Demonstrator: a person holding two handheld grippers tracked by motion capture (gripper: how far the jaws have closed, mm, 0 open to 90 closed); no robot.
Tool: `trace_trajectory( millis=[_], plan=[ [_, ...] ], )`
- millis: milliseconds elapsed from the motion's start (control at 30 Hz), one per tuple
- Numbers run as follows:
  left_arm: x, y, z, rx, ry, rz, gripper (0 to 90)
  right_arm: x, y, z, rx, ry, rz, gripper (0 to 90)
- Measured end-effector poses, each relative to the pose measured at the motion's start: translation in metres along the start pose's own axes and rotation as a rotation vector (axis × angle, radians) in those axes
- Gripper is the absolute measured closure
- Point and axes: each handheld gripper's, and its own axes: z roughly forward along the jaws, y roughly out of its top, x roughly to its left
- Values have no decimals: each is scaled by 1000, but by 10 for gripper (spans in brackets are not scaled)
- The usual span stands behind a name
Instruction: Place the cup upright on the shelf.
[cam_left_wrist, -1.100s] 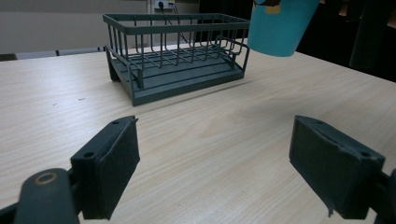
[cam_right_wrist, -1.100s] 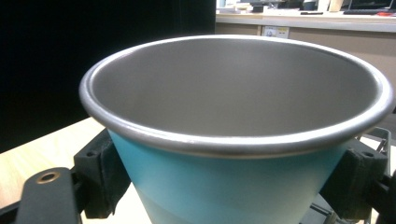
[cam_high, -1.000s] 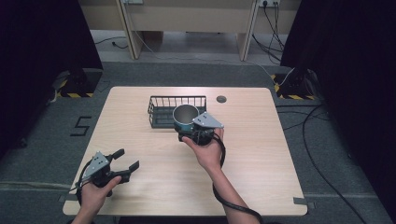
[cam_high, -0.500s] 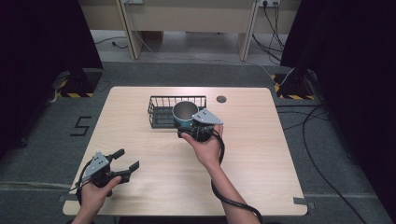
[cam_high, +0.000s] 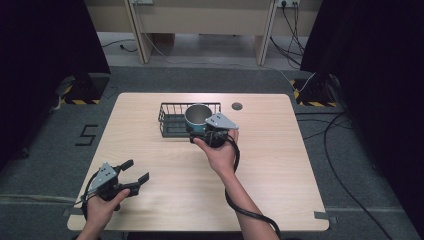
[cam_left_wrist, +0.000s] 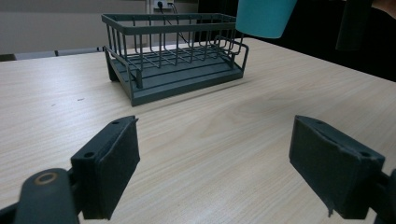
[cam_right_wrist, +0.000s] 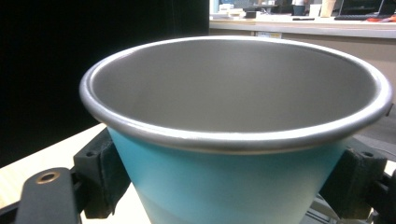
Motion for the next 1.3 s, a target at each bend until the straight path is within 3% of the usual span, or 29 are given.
trace_trajectory(
  millis=[1300],
  plan=[
    [1, 0, 0, 1, -3, -2, 155, -12, 26, 20, -17, -26, 20, 170]
  ],
)
